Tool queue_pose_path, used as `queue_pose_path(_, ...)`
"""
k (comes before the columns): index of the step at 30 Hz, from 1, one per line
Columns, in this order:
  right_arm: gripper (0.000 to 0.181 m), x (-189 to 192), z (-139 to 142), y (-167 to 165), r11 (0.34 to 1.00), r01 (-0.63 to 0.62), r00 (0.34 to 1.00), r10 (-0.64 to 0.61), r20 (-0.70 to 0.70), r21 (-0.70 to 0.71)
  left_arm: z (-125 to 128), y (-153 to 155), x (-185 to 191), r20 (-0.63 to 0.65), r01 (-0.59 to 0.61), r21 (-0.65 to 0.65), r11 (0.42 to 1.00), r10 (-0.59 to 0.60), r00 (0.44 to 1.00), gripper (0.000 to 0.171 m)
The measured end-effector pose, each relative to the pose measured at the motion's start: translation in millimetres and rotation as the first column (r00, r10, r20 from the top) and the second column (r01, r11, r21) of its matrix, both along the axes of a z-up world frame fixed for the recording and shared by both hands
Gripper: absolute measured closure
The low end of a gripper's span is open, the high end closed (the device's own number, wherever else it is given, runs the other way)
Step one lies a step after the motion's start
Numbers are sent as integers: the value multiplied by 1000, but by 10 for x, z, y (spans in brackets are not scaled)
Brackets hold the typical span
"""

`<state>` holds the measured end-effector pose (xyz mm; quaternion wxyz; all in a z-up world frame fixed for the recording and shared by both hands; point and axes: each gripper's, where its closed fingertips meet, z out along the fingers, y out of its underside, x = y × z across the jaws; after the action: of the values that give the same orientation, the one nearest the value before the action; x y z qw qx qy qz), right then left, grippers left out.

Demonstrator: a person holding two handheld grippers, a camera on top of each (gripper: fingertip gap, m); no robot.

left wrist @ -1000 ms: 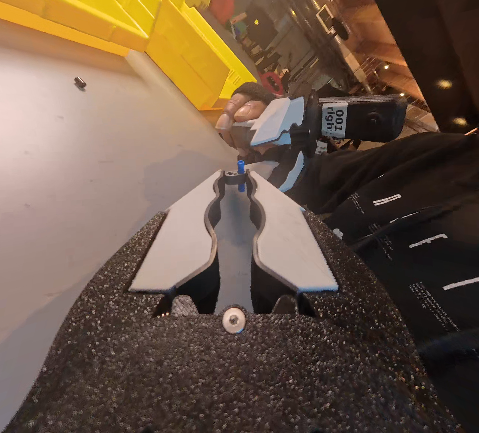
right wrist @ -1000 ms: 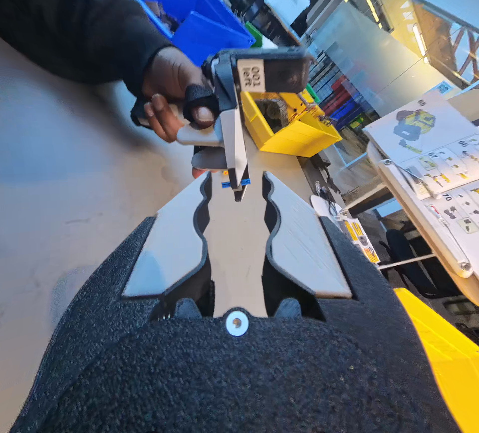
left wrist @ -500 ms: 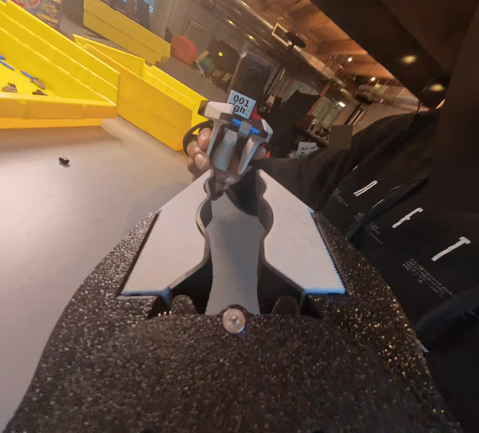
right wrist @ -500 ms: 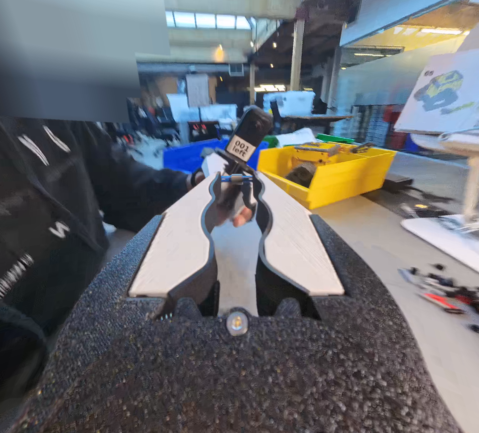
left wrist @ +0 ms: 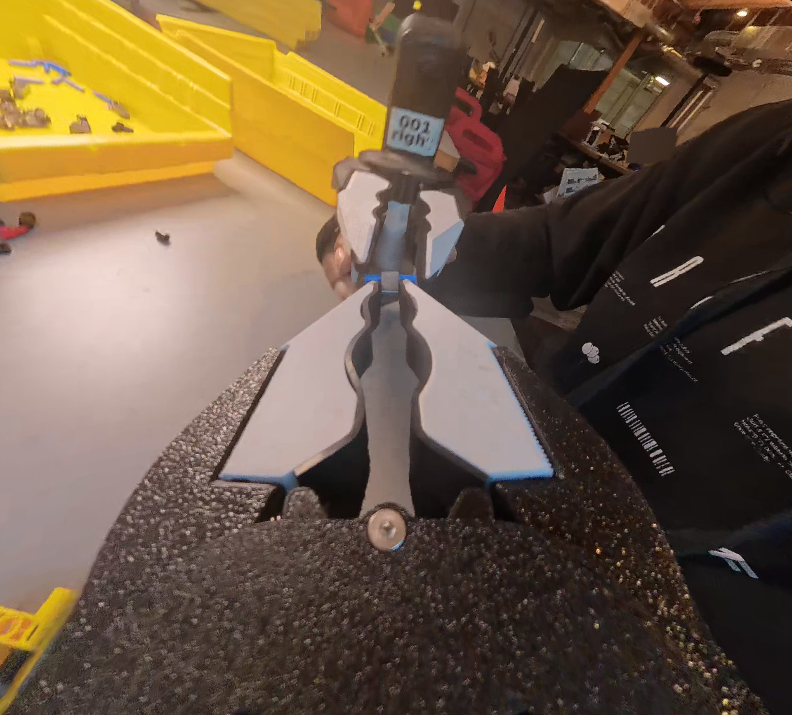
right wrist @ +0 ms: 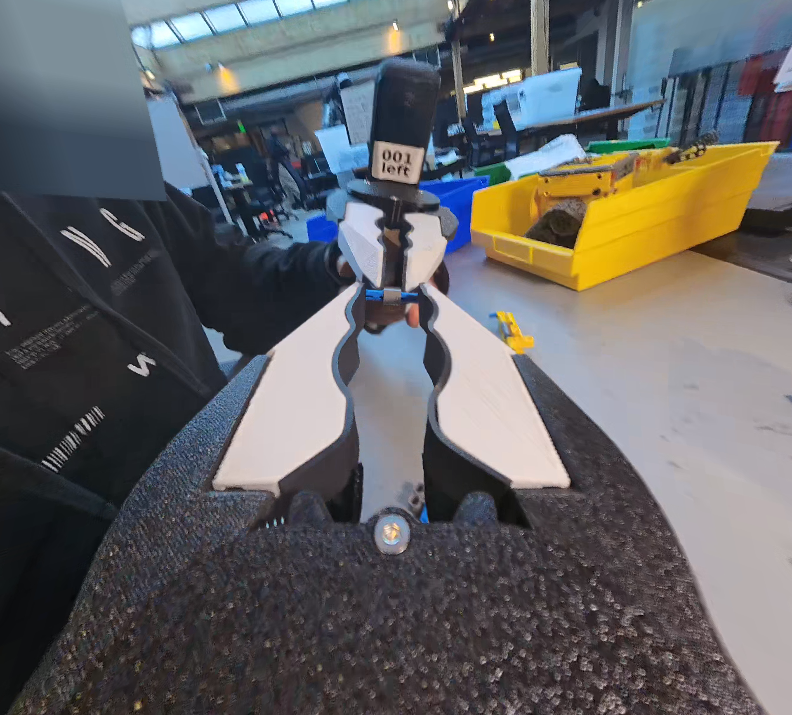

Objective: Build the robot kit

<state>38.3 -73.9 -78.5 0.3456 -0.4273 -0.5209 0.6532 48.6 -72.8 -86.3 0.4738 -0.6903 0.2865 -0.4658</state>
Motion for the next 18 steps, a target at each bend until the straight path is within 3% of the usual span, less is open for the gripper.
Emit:
queue_pose_path(4,157,53,-190,101,963,37,993,-65,94,266,-278,15,-34,16,36,-231,972,-34,999,165)
queue_pose_path(10,157,71,-467,64,748,57,983,-159,96,661,-375,3,52,121,99,-354,930,-59,991,165)
queue_pose_path(15,172,64,-477,20,683,59,985,-158,68,728,-417,19,72,122,93,-363,927,-51,991,164)
queue_pose_path(18,173,67,-504,20,692,43,984,-156,91,720,-442,23,71,106,88,-348,933,-54,993,164)
